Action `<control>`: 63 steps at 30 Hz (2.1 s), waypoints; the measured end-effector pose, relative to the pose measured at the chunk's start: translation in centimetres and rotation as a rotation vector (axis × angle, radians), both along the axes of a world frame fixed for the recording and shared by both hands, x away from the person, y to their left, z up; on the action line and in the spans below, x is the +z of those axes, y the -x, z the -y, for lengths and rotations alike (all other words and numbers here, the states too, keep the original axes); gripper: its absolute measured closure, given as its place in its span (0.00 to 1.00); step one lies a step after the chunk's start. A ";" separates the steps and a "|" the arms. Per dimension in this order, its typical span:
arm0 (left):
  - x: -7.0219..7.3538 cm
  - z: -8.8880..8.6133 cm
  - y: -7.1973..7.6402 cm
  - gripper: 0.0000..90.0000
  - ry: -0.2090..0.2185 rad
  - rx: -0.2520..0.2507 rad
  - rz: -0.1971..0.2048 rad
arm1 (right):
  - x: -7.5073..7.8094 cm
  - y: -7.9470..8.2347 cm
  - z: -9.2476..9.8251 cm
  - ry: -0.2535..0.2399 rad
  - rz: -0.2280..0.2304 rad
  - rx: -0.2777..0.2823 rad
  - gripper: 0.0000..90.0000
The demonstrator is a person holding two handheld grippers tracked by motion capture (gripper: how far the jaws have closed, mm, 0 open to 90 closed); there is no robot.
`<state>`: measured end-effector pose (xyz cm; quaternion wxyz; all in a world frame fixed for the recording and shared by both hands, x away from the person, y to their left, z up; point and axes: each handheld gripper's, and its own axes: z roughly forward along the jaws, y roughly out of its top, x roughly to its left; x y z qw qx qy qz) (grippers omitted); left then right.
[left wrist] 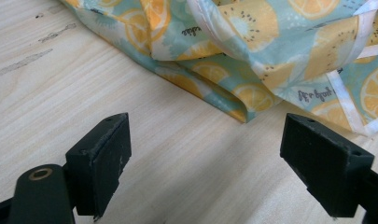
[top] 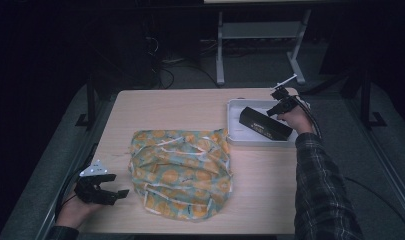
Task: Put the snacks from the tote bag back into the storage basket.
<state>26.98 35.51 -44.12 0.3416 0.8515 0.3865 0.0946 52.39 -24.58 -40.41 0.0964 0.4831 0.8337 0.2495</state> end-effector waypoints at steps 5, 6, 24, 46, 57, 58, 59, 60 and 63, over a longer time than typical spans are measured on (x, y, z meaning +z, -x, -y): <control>0.1 0.1 0.0 0.18 0.005 -0.006 0.000 | -0.4 1.0 0.2 -0.004 0.001 0.003 0.99; 0.1 0.1 0.0 0.18 0.002 -0.011 0.002 | -0.5 1.1 0.2 -0.003 0.001 0.003 0.99; 0.2 0.4 0.1 0.18 -0.001 -0.035 0.015 | -0.4 2.9 0.0 0.013 -0.004 0.035 0.99; 0.1 0.4 0.2 0.18 0.017 -0.033 0.011 | 0.4 4.1 -0.1 -0.008 0.056 0.030 0.89; 0.1 0.2 0.2 0.17 0.016 -0.029 0.009 | 2.7 6.4 -1.1 -0.041 0.112 0.024 0.52; 0.2 0.2 0.1 0.17 0.015 -0.030 0.012 | 2.9 6.7 -1.2 -0.044 0.132 0.030 0.51; 0.2 0.1 0.2 0.17 0.016 -0.027 0.012 | 3.0 7.0 -1.4 -0.055 0.138 0.033 0.50; 0.2 0.1 0.2 0.17 0.018 -0.025 0.011 | 3.1 7.3 -1.5 -0.062 0.138 0.035 0.48; 0.3 0.2 0.2 0.17 0.029 -0.009 0.010 | 3.2 8.2 -2.0 -0.052 0.142 0.040 0.44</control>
